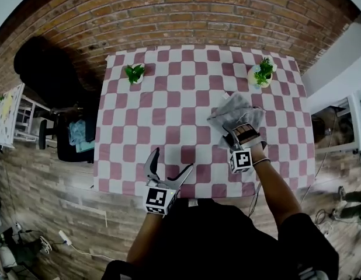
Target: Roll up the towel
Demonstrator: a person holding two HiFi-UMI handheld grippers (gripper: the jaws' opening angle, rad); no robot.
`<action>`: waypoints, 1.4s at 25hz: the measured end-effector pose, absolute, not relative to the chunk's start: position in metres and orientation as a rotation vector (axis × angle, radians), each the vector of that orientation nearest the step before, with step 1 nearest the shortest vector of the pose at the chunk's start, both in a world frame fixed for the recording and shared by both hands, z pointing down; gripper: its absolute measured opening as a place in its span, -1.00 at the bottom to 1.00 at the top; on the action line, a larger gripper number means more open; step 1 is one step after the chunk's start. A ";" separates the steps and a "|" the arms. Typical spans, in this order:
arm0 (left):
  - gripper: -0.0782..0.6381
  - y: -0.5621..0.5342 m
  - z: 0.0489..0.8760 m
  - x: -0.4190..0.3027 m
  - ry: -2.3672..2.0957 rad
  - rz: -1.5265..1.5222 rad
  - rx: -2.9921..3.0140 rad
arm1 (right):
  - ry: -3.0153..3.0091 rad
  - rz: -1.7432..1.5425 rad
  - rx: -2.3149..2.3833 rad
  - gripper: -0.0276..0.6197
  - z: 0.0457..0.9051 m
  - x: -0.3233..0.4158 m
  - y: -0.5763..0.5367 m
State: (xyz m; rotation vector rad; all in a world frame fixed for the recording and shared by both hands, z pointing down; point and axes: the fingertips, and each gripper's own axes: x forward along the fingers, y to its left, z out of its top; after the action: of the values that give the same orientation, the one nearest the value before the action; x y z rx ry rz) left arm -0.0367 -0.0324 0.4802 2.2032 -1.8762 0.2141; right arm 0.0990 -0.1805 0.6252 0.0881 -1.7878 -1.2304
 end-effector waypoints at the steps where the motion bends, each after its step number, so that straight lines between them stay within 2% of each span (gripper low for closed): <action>1: 0.66 -0.031 0.480 -0.041 -1.881 0.209 2.199 | -1.783 -1.227 0.084 -0.21 0.628 0.096 -0.180; 4: 0.65 -0.025 0.485 -0.052 -1.884 0.212 2.178 | -1.756 -1.189 0.090 -0.39 0.635 0.092 -0.185; 5: 0.65 -0.023 0.486 -0.055 -1.881 0.218 2.177 | -1.755 -1.168 0.106 -0.48 0.635 0.093 -0.188; 7: 0.65 -0.021 0.487 -0.060 -1.874 0.228 2.175 | -1.765 -1.127 0.149 -0.81 0.633 0.095 -0.192; 8: 0.65 -0.020 0.487 -0.062 -1.871 0.230 2.176 | -1.770 -1.111 0.165 -0.83 0.630 0.097 -0.193; 16: 0.64 -0.025 0.486 -0.061 -1.818 0.242 2.240 | -1.814 -1.038 0.247 -0.84 0.599 0.100 -0.191; 27: 0.55 -0.059 0.489 -0.016 -1.585 0.338 2.403 | -1.831 -1.129 0.418 -0.84 0.506 0.108 -0.181; 35: 0.53 -0.084 0.495 0.028 -1.385 0.567 2.628 | -1.896 -1.128 0.428 -0.84 0.452 0.111 -0.148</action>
State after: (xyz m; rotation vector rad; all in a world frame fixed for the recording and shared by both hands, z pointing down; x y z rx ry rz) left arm 0.0276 -0.0842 0.4950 2.6278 -1.3848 0.5666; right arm 0.1107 -0.1477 0.4517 0.4284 -1.8957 -1.1281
